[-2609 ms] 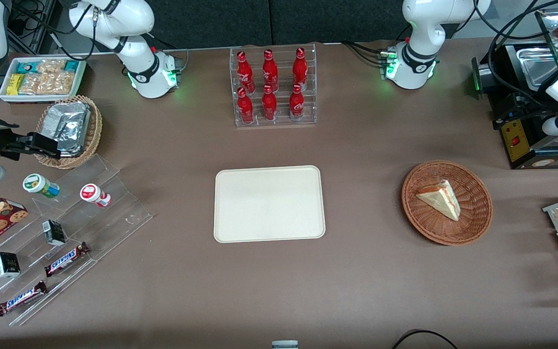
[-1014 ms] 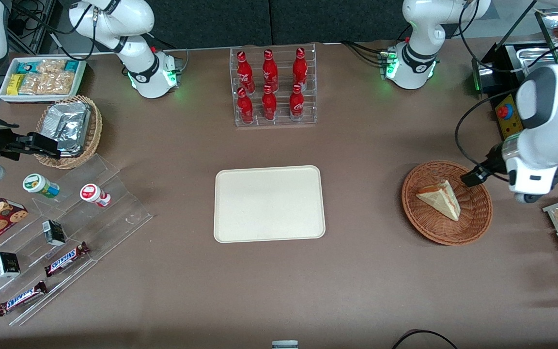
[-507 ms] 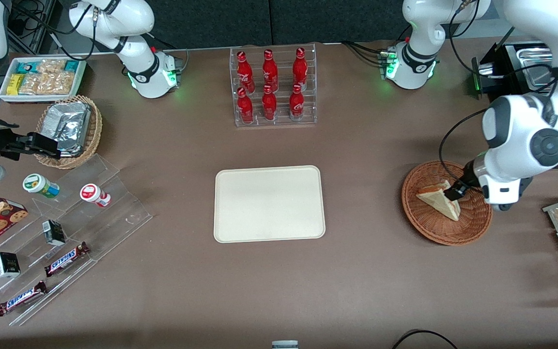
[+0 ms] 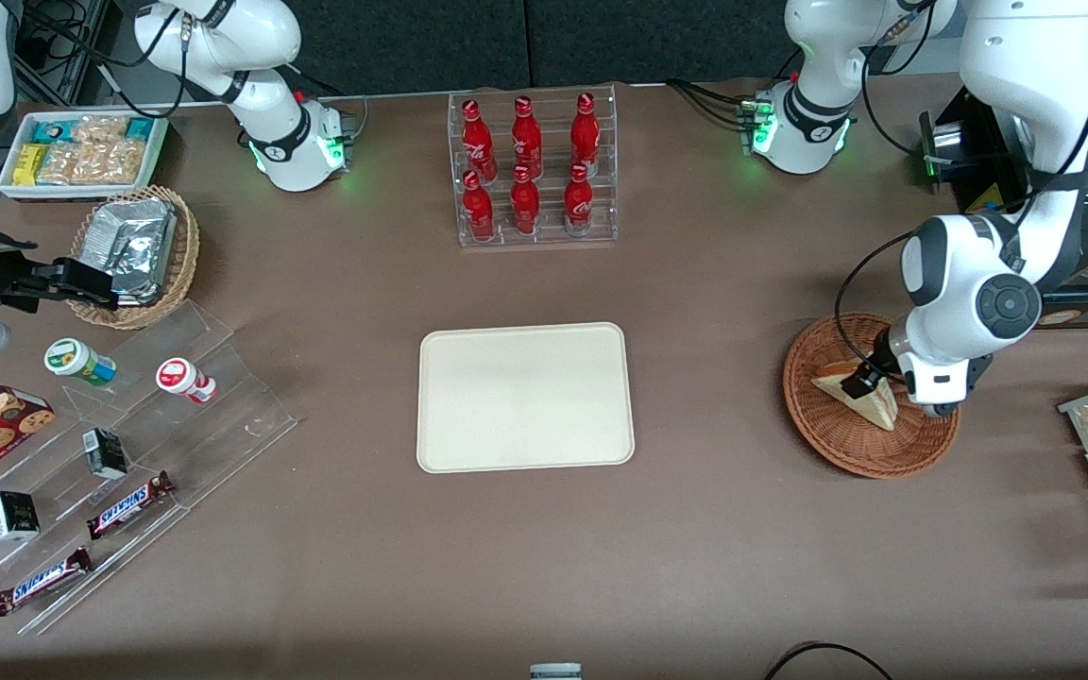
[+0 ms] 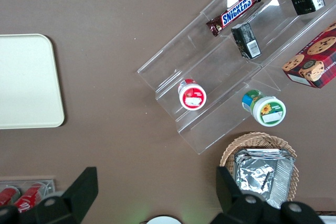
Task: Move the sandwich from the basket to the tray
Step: 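Close the left gripper on the sandwich's wrapped edge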
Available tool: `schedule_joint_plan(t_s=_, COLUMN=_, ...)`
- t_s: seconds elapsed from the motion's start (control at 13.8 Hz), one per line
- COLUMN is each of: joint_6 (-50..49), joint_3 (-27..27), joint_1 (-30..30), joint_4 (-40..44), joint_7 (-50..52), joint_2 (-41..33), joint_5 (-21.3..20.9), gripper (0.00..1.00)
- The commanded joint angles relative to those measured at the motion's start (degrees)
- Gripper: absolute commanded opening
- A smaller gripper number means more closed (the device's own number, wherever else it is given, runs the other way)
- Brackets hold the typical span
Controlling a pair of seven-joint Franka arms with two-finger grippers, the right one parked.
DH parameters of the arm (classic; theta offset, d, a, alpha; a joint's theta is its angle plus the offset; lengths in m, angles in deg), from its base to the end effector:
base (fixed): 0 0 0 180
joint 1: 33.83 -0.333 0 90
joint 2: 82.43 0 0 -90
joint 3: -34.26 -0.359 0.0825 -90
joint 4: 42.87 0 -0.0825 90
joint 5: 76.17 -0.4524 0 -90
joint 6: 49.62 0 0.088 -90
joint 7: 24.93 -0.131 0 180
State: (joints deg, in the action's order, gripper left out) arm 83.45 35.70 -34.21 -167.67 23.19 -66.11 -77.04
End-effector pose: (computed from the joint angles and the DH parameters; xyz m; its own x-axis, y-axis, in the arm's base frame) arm 0.5970 -0.0108 0.2120 0.6825 0.7251 -0.0916 0.7173 -0.6886 -0.1058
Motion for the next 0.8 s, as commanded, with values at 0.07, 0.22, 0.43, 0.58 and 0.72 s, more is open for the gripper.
schedule_joint_plan(t_s=0.07, joint_6=3.25, joint_3=0.06, joint_1=-0.59, joint_4=-1.06, joint_7=0.92, joint_2=1.60, joint_5=-0.10, gripper=1.00)
schedule_joint_plan(t_s=0.22, joint_6=3.95, joint_3=0.06, joint_1=-0.59, joint_4=-0.54, joint_7=0.92, joint_2=2.40, joint_5=-0.01, gripper=0.58)
schedule_joint_plan(t_s=0.43, joint_6=2.03, joint_3=0.06, joint_1=-0.50, joint_4=1.99, joint_7=2.93, joint_2=1.18, joint_5=0.08, gripper=0.13)
schedule_joint_plan(t_s=0.58, joint_6=-5.23, joint_3=0.33, joint_1=0.11, joint_4=7.34, joint_7=3.91, joint_2=0.03, joint_5=0.08, gripper=0.12)
schedule_joint_plan(t_s=0.72, joint_6=-17.78, joint_3=2.25, joint_1=0.38, joint_4=16.38, joint_7=4.52, joint_2=-0.32, joint_5=0.25, gripper=0.12)
